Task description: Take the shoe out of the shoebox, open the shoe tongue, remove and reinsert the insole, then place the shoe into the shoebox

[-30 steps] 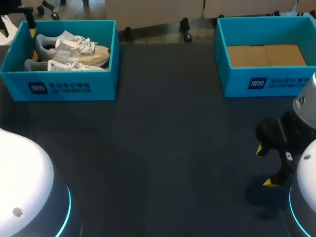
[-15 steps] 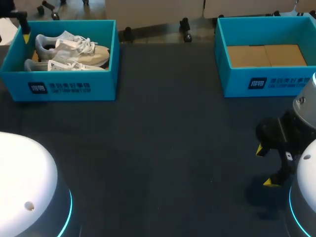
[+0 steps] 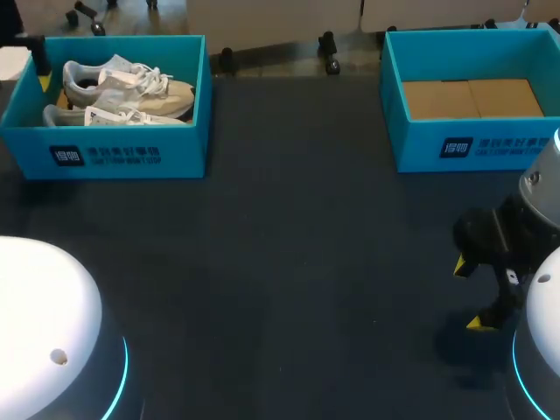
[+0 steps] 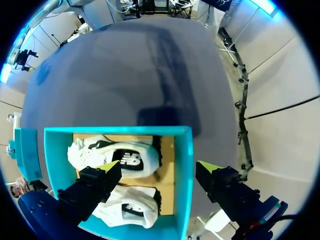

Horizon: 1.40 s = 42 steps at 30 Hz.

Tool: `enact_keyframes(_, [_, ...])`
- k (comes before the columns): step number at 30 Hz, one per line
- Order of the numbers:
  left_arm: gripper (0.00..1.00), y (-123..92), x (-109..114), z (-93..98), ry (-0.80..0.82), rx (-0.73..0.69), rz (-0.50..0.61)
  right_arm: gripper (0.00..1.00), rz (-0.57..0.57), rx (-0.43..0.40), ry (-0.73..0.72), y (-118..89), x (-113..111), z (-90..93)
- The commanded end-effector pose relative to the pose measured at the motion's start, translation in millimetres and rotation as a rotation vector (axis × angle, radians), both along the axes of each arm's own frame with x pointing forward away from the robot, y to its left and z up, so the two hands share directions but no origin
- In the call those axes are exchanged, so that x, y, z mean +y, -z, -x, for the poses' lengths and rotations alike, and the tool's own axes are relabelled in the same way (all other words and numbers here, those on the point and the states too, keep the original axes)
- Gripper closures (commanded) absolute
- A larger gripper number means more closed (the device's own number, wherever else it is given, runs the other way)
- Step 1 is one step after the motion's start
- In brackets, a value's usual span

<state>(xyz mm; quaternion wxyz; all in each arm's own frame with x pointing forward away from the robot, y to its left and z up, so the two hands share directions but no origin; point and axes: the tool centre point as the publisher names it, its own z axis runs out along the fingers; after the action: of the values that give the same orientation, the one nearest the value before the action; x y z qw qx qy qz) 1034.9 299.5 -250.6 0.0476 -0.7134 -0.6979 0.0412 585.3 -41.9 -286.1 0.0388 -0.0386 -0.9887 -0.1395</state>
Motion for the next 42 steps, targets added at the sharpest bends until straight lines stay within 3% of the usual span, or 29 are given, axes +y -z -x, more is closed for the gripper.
enact_keyframes(1, [0.00,8,-4,12.9,0.011,-0.092,-0.004,0.00,0.001,-0.001,-0.001,1,0,0.6])
enact_keyframes(12, [0.00,37,-5,15.2,-0.008,-0.103,-0.038,0.00,0.001,-0.001,-0.001,1,0,0.6])
enact_keyframes(32, [0.02,62,-18,-18.3,-0.050,-0.087,-0.048,0.00,0.001,-0.001,-0.001,1,0,0.6])
enact_keyframes(42, [0.07,82,-14,-20.3,-0.043,-0.063,-0.070,0.00,0.001,-0.001,-0.001,1,0,0.6])
